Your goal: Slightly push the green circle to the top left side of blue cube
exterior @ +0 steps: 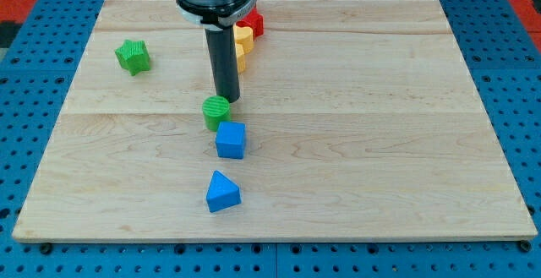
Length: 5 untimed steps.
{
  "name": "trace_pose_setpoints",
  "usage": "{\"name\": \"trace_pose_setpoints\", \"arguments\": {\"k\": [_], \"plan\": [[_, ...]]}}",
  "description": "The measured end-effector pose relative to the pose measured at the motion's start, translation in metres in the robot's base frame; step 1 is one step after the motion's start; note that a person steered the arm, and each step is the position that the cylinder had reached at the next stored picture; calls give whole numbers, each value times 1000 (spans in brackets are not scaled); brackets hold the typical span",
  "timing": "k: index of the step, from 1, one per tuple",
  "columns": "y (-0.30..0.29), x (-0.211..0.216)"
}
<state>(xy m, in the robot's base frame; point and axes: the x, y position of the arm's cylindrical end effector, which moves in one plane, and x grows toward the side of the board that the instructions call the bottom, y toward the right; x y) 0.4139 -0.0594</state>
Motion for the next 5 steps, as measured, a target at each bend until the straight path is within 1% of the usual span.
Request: {"name": "trace_pose_setpoints", "arguments": {"k": [1, 2, 3, 4, 5], "plan": [[-11, -17], [-73, -22], [-136, -8], [-196, -36], [-219, -91]]}}
